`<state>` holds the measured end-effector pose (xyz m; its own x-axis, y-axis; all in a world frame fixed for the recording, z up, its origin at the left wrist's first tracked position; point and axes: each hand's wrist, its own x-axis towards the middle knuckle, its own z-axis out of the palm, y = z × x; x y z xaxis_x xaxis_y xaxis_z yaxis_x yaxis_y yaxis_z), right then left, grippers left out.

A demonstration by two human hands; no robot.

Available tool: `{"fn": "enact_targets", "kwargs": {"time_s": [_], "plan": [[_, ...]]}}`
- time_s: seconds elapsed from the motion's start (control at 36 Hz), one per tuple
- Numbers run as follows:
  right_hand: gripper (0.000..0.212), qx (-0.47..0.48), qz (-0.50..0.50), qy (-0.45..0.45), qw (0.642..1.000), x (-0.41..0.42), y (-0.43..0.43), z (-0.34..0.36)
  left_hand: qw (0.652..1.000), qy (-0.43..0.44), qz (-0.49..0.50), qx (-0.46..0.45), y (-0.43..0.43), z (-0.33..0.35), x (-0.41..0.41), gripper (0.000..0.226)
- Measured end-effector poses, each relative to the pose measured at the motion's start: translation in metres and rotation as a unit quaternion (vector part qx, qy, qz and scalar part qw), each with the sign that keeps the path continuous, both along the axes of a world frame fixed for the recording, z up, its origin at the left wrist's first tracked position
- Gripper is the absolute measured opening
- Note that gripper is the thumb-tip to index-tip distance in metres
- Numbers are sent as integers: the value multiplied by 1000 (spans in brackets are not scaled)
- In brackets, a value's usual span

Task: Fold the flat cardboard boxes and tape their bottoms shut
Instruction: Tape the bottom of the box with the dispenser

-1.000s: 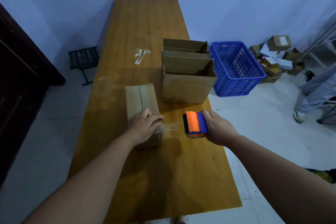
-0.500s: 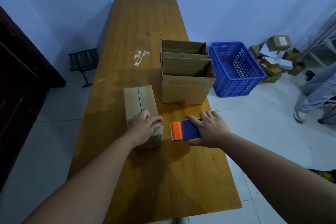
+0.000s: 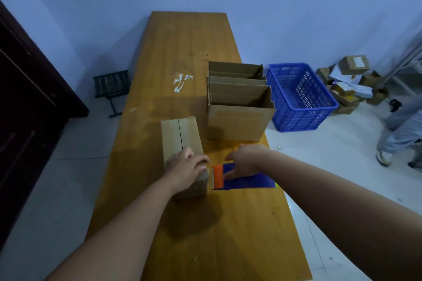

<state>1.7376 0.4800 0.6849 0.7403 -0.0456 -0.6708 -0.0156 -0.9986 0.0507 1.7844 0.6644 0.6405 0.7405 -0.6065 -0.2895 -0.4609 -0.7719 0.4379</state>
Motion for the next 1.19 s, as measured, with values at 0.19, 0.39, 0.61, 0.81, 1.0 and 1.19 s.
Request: {"fn": "enact_targets", "kwargs": {"time_s": [0.19,0.39,0.61,0.81,1.0,1.19], "plan": [[58,90,-84,159,980,26,7,14,1000,-13,-10,-4,0,4,-1,28],[45,57,-95,245,963,47,4,35,999,-37,-12,20,-2,2,0,29],[49,51,-93,250,963,42,11,32,999,-40,-23,14,1,1,1,31],[63,63,-103,233,965,37,10,29,999,-29,-20,-1,1,-3,2,29],[49,61,-110,229,965,31,7,29,1000,-19,-21,-9,2,0,1,28],[53,84,-145,196,966,22,23,12,999,-26,-27,-2,2,-1,1,30]]}}
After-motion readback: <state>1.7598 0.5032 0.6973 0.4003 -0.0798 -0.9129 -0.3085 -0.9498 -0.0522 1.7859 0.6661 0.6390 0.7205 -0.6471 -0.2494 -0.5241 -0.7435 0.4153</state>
